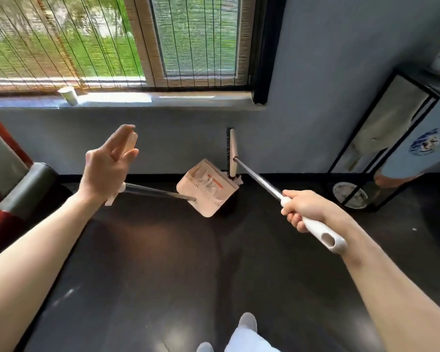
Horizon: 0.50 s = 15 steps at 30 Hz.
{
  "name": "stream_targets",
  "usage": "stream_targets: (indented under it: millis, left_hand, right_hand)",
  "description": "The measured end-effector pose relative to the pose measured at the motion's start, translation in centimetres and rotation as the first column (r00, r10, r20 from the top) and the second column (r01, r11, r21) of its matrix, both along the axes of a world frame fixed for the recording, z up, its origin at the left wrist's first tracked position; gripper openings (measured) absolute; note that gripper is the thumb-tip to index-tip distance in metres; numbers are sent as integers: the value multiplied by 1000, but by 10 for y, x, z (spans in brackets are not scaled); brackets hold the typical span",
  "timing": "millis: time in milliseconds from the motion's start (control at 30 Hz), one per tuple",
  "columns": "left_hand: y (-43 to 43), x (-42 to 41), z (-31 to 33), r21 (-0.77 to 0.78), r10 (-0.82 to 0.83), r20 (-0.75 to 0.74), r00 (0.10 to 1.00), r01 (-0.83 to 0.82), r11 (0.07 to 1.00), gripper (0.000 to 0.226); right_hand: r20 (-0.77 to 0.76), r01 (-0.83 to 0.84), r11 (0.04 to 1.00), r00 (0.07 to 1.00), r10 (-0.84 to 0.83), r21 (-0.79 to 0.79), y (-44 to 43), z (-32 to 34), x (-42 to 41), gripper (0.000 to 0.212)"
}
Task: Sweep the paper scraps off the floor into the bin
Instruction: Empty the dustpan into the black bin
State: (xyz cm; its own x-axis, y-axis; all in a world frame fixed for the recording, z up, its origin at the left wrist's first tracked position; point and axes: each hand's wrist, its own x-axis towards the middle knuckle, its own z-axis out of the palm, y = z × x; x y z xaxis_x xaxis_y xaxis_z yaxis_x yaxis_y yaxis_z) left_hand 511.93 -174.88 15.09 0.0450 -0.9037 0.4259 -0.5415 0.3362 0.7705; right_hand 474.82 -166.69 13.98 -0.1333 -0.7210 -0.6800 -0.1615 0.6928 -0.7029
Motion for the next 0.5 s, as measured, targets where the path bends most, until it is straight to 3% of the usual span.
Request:
stream_targets:
  millis: [100, 267, 400, 500]
  left_hand:
    - [-12, -12, 0, -50, 7, 62, 998, -4, 999, 57]
    - [-36, -25, -4, -254, -3, 343, 939, 96, 962, 45]
    - [-57, -40, -15, -331, -34, 558, 829, 260, 907, 41]
    - [-63, -66, -30, -333, -83, 753, 653, 487, 807, 51]
  right_hand:
    - [0, -3, 1000, 1000, 4, 22, -12, -4, -3, 67]
    - [-3, 5, 1000, 1000, -5, 11, -17, 8, -15, 66]
    - [28, 26, 999, 999, -25, -22, -9, 19, -25, 67]
    - [79, 61, 998, 995, -59, -19, -3, 22, -30, 67]
